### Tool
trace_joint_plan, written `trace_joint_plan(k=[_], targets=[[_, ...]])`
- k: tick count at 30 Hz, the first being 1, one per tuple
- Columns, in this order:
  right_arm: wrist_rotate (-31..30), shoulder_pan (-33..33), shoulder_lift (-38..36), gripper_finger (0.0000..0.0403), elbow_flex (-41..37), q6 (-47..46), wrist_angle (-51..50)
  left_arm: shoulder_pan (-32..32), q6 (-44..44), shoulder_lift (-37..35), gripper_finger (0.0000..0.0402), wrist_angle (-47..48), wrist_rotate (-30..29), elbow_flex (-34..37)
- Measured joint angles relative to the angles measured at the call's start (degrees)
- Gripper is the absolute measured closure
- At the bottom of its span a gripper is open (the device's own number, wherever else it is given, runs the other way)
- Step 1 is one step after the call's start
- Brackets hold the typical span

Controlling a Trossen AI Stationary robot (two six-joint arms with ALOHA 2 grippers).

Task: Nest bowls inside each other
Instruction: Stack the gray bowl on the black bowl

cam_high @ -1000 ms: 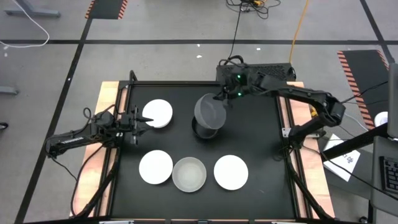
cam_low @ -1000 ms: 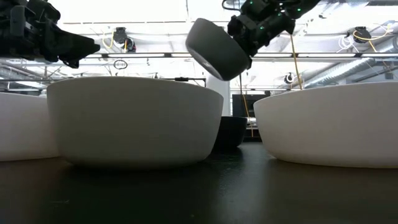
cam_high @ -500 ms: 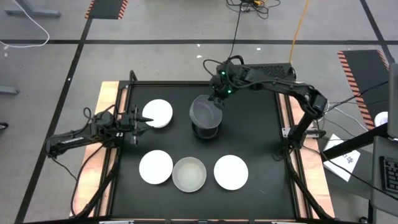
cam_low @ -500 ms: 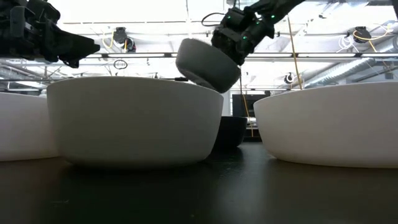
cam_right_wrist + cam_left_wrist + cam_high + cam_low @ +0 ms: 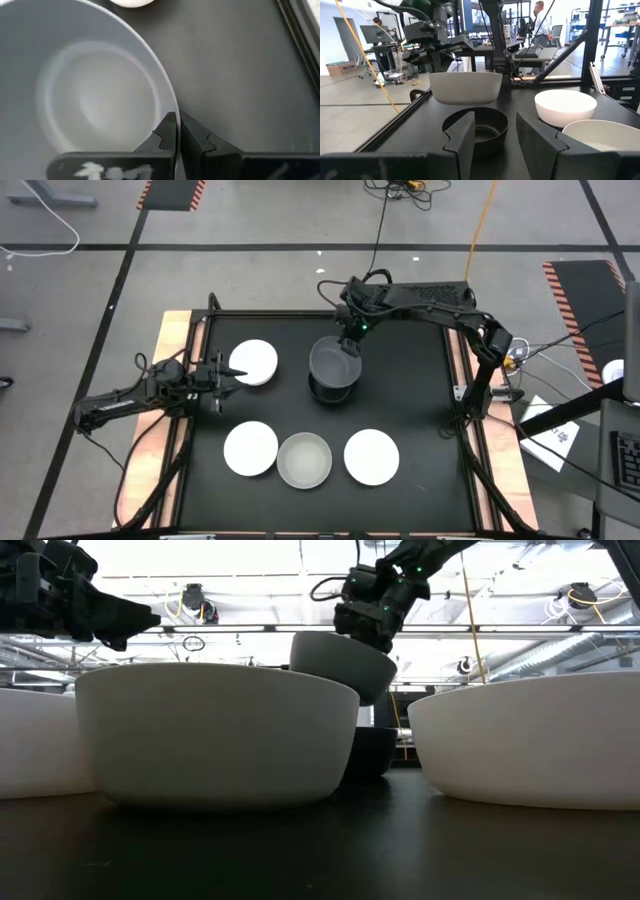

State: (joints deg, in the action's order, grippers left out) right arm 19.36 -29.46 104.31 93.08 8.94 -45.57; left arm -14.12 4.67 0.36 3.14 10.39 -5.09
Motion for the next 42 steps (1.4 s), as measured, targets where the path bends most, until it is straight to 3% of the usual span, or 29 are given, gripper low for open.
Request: trace_joint_plan(k=[14, 20, 42], targets=[[-0.16, 4.31, 4.46, 0.0403, 0.12, 0.79, 1.53, -0.01, -0.11, 0.02, 0.0254, 0.34, 0.00, 0.01], [-8.92, 4.42, 6.57, 0.0403, 0.06, 1.91, 0.64, 0.01, -0.19, 0.02, 0.0254, 1.04, 0.00, 0.00], [-8.81, 3.79, 6.40, 0.0403, 0.09, 1.93, -4.83, 0.01, 0.02, 0.02, 0.0254, 1.27, 0.00, -0.01]])
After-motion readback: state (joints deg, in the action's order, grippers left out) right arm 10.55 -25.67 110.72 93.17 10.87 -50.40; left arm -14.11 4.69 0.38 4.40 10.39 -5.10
